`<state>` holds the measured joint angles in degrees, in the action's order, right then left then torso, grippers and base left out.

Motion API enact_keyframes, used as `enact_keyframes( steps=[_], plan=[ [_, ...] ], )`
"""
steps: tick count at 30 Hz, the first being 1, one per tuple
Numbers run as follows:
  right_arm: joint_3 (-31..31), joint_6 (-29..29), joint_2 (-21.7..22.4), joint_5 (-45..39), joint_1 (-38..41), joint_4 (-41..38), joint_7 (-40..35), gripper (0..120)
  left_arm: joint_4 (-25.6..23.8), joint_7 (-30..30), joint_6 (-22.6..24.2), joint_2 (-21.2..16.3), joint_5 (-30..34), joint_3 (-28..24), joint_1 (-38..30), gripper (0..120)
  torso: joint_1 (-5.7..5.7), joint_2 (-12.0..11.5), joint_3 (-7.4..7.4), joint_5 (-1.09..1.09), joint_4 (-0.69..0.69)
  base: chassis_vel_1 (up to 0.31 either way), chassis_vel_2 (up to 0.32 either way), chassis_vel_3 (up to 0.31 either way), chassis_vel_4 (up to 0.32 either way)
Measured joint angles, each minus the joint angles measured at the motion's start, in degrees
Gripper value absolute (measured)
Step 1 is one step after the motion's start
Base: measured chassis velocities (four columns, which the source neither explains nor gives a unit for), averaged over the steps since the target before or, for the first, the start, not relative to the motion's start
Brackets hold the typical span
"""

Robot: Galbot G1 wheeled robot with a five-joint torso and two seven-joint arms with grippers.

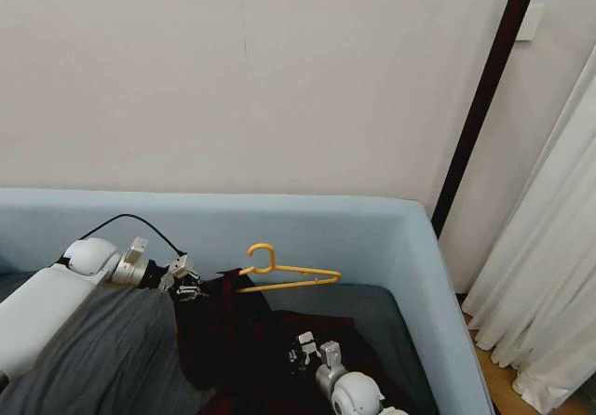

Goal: Pick up the clothes from the sofa and hang them on the clothes hanger.

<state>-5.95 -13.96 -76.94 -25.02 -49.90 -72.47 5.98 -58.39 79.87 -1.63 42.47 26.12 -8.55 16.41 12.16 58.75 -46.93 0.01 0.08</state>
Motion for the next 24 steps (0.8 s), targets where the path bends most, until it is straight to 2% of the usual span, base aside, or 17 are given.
enact_keyframes(
  steps=[5, 8, 9, 12, 14, 17, 23, 24],
  plan=[
    [1.59, -1.44, 3.12, -1.88, -0.43, -4.81, -0.21, 0, 0.48, 0.55, -0.03, 0.19, 0.77, 0.11, -0.58, 1, 0.0, 0.0, 0.0, 0.0, 0.0, 0.0, 0.0, 0.0, 0.0],
    [2.13, -7.39, 10.39, -8.02, -0.49, -15.02, -2.22, 0, 1.67, 2.26, -0.55, 0.79, 1.68, 0.08, -1.72, 1, 0.0, 0.0, 0.0, 0.01, 0.0, 0.0, 0.0, 0.0, 0.0],
    [2.13, -7.39, 10.39, -8.02, -0.49, -15.02, -2.22, 0, 1.67, 2.26, -0.55, 0.79, 1.68, 0.08, -1.72, 1, 0.0, 0.0, 0.0, 0.01, 0.0, 0.0, 0.0, 0.0, 0.0],
    [2.19, -12.49, 14.52, -12.17, -0.17, -21.12, -4.63, 0, 2.77, 4.75, -1.02, 1.73, 2.44, 0.07, -2.59, 1, 0.0, 0.0, 0.01, 0.0, 0.01, 0.0, 0.0, 0.0, 0.0],
    [2.24, -13.3, 15.16, -12.79, -0.07, -21.9, -5.07, 0, 2.91, 5.1, -1.06, 1.87, 2.52, 0.06, -2.72, 1, 0.0, 0.0, 0.01, 0.01, 0.01, 0.0, 0.0, 0.0, 0.0],
    [2.41, -17.92, 18.92, -16.63, 0.6, -26.29, -7.97, 0, 3.69, 7.32, -1.25, 2.84, 2.76, -0.48, -3.8, 1, 0.0, 0.0, 0.01, 0.01, 0.01, 0.0, 0.0, 0.0, 0.0],
    [3.62, -20.82, 21.05, -19.18, 1.38, -28.51, -10.12, 0, 4.24, 7.88, -1.66, 3.56, 2.5, -1.56, -5.36, 1, 0.0, 0.0, 0.0, 0.01, 0.0, 0.0, 0.0, 0.0, 0.0],
    [4.42, -22.68, 22.15, -20.42, 1.86, -29.55, -11.34, 0, 4.46, 7.93, -1.79, 3.83, 2.41, -2.52, -6.41, 1, 0.0, 0.0, 0.0, 0.01, 0.0, 0.0, 0.0, 0.0, 0.0]
  ],
)
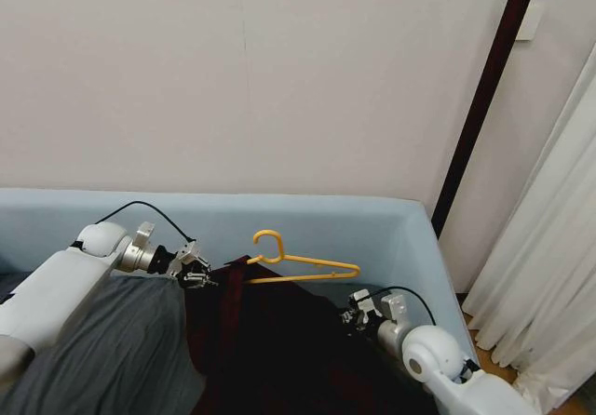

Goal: Pick up the clothes from the sofa and hang them on the clothes hanger.

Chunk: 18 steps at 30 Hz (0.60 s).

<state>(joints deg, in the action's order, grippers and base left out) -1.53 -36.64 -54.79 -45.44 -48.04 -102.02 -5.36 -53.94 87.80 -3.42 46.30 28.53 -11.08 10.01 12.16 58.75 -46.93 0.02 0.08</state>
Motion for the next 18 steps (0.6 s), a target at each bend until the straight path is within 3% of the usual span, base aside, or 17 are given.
enact_keyframes(
  steps=[2, 5, 12, 15, 18],
  plan=[
    [1.39, -3.59, 2.53, -2.92, 1.15, -1.95, -2.43, 0, 0.36, 0.05, -0.09, 0.54, 0.06, -1.79, -2.04, 1, 0.0, 0.0, 0.0, 0.0, 0.0, 0.0, 0.0, 0.0, 0.0],
    [2.17, -4.31, 4.36, -4.21, 2.1, -3.21, -3.27, 0, 0.5, 0.05, -0.12, 0.88, 0.19, -3.24, -3.61, 1, 0.0, 0.0, 0.0, 0.0, 0.02, 0.0, 0.0, 0.0, 0.0],
    [4.15, -4.57, 9.41, -5.23, 5.06, -5.17, -4.87, 0, 0.78, -0.09, -0.33, 2.02, 0.93, -8.19, -7.91, 1, 0.0, 0.0, 0.0, -0.01, -0.06, 0.0, 0.0, 0.0, 0.0],
    [5.64, -4.11, 11.63, -5.19, 4.09, -6.39, -5.25, 0, 1.73, -0.17, -0.81, 3.36, 1.0, -11.17, -10.69, 1, 0.0, 0.0, 0.0, 0.0, 0.05, 0.0, 0.0, 0.0, 0.0],
    [6.59, -2.96, 13.1, -3.99, 4.39, -8.01, -5.38, 0, 1.59, -0.21, -0.84, 3.77, 0.77, -13.64, -12.86, 1, 0.0, 0.0, 0.0, 0.01, 0.03, 0.0, 0.0, 0.0, 0.0]
  ],
)
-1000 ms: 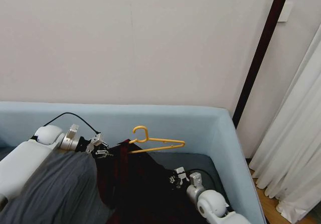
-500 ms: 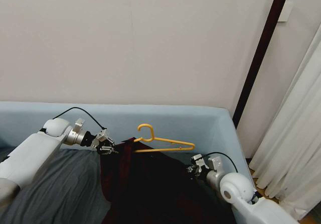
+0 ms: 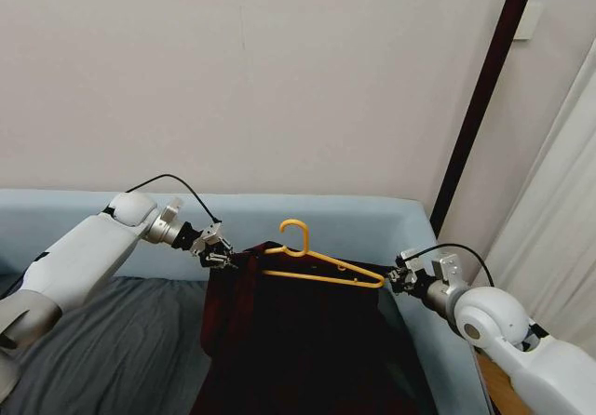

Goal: Pick up the clothes from the sofa and hang them on the clothes hanger.

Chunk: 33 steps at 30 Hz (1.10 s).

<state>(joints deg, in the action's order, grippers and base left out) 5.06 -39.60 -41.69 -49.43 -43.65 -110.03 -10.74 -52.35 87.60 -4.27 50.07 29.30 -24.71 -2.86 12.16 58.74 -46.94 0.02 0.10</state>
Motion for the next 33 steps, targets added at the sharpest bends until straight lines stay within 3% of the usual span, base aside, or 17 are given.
enact_keyframes(
  steps=[2, 15, 23, 33],
  plan=[
    [0.41, 0.85, 0.74, 1.75, 0.16, -1.34, 0.73, 0, 0.14, 0.0, 0.12, 0.33, -0.72, -0.92, -0.88, 1, 0.0, 0.0, 0.0, -0.03, -0.05, 0.0, 0.0, 0.0, 0.0],
    [0.55, 2.77, 6.11, 15.42, -0.2, -5.65, 7.2, 0, 2.75, -2.52, 0.39, 2.47, -2.46, -2.75, -4.44, 1, 0.0, 0.0, 0.0, -0.02, -0.02, 0.0, 0.0, 0.0, 0.0],
    [0.65, 1.28, 7.61, 17.0, 0.2, -7.61, 7.3, 0, 6.49, -2.53, 0.27, 4.73, -3.75, -3.23, -6.92, 1, 0.0, 0.0, 0.0, -0.02, -0.02, 0.0, 0.0, 0.0, 0.0],
    [2.57, -0.81, 9.11, 14.05, 0.15, -13.08, 4.39, 0, 10.6, -3.3, 0.08, 10.64, -5.11, -3.91, -9.06, 1, 0.0, 0.0, 0.0, -0.02, 0.0, 0.0, 0.0, 0.0, 0.0]
  ],
)
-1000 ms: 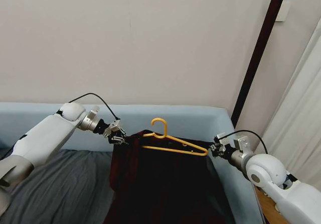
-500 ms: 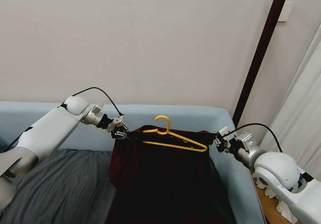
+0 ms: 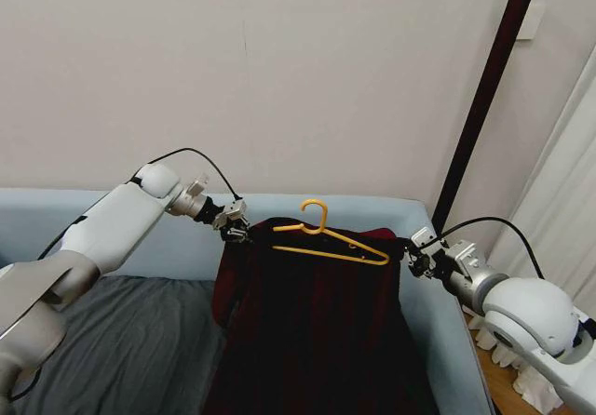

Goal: Pick up the clothes from the sofa and hang them on the clothes hanger.

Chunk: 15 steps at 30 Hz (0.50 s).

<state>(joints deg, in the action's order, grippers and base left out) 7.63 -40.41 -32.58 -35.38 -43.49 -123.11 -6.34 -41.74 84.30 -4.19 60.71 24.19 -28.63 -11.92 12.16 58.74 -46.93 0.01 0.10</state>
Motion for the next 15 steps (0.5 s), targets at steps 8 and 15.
enact_keyframes(
  steps=[8, 15],
  plan=[
    [1.12, -1.19, 2.34, -4.94, 1.14, -1.2, -0.26, 0, 1.05, 0.17, -0.03, 1.74, 0.03, -0.03, -1.09, 1, 0.0, 0.0, 0.0, 0.0, -0.01, 0.0, 0.0, 0.0, 0.0],
    [1.14, -1.62, 5.38, -5.66, 3.17, 1.8, -0.85, 0, 1.15, 0.68, -0.12, 1.16, 0.03, -0.23, -1.54, 1, 0.0, 0.0, 0.0, -0.01, -0.03, 0.0, 0.0, 0.0, 0.0]
  ],
)
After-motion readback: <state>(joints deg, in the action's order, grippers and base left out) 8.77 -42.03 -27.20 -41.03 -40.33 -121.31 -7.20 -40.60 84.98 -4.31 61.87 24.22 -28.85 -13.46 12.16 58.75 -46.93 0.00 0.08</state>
